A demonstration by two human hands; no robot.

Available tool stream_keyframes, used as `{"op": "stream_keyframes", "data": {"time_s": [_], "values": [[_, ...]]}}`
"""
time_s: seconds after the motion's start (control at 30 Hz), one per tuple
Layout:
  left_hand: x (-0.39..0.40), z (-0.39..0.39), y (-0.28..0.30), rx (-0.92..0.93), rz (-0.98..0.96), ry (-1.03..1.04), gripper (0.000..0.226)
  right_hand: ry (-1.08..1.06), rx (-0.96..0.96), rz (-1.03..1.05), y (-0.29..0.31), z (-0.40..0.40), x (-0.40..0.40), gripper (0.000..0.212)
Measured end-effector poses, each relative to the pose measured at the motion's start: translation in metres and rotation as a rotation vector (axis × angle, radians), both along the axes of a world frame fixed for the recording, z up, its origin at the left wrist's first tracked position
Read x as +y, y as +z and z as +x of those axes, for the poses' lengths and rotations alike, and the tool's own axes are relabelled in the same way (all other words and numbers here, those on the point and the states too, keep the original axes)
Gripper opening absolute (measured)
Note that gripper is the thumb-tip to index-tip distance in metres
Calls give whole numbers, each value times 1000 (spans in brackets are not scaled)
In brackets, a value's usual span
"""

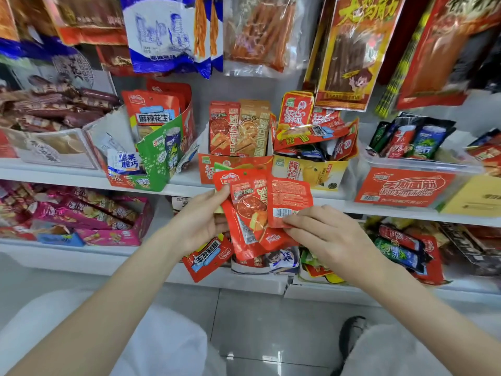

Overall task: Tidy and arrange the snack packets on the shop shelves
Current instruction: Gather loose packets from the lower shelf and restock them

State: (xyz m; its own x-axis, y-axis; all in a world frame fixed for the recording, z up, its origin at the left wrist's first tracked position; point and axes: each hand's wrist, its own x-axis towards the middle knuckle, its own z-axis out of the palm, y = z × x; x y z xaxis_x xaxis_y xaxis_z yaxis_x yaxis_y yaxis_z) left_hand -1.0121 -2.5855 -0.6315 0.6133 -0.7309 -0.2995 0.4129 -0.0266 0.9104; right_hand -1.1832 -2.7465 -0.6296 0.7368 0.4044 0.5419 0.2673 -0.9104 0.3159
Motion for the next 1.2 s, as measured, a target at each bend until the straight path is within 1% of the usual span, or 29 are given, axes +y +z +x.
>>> {"op": "stream_keyframes", "data": {"time_s": [0.07, 0.17, 0.23, 0.3, 0.33, 0.37, 0.4, 0.47, 0.5, 0.53, 0.57, 0.6, 0.63, 0.7, 0.73, 0.77, 0.83, 0.9, 0.97, 1.03, 1.1, 1.2], "values": [[3, -1, -2, -33, -6, -20, 29, -3, 42, -7, -2, 0, 1, 21], [8, -1, -1, -30, -13, -43, 35, 3, 73, -14, -4, 1, 3, 24], [10, -3, 0, -75, 7, -58, 32, 16, 109, -19, -3, 3, 5, 25], [11, -3, 1, -113, 26, -19, 32, 2, 178, -26, -2, 5, 4, 22], [11, -1, 2, -135, 34, 22, 32, -24, 214, 13, -1, 5, 2, 24], [12, 1, 3, -174, 40, 68, 30, -68, 228, 97, 2, 5, -1, 29], [13, 5, 5, -231, 52, 110, 28, -132, 201, 227, 9, 2, -3, 30], [16, 12, 10, -359, 83, 153, 25, -259, 32, 583, 35, -3, -8, 28], [17, 14, 11, -413, 95, 150, 25, -279, -30, 782, 51, -6, -10, 33], [17, 15, 13, -453, 102, 135, 25, -264, -31, 1014, 68, -8, -11, 37], [17, 16, 13, -486, 106, 116, 27, -216, 35, 1253, 82, -8, -13, 39], [16, 14, 14, -511, 110, 94, 28, -185, 132, 1424, 93, -5, -16, 40], [16, 13, 15, -531, 114, 72, 27, -194, 249, 1505, 101, 0, -18, 38], [14, 10, 17, -537, 102, 21, 24, -264, 464, 1526, 103, 17, -16, 26], [14, 8, 18, -529, 92, -3, 24, -296, 521, 1513, 98, 26, -12, 18], [13, 7, 19, -522, 80, -16, 24, -321, 549, 1481, 92, 35, -7, 12], [14, 5, 21, -514, 62, -17, 25, -355, 555, 1404, 77, 52, 2, 6], [16, 6, 20, -515, 69, -8, 25, -373, 551, 1396, 65, 64, 14, 9], [18, 8, 17, -545, 100, -5, 21, -378, 554, 1443, 54, 71, 24, 12], [19, 7, 13, -542, 114, -5, 17, -422, 507, 1475, 43, 75, 32, 13], [19, 6, 10, -474, 94, 14, 15, -473, 411, 1513, 38, 77, 35, 13], [19, 8, 13, -349, 32, 53, 16, -496, 213, 1570, 45, 81, 33, 13]]}}
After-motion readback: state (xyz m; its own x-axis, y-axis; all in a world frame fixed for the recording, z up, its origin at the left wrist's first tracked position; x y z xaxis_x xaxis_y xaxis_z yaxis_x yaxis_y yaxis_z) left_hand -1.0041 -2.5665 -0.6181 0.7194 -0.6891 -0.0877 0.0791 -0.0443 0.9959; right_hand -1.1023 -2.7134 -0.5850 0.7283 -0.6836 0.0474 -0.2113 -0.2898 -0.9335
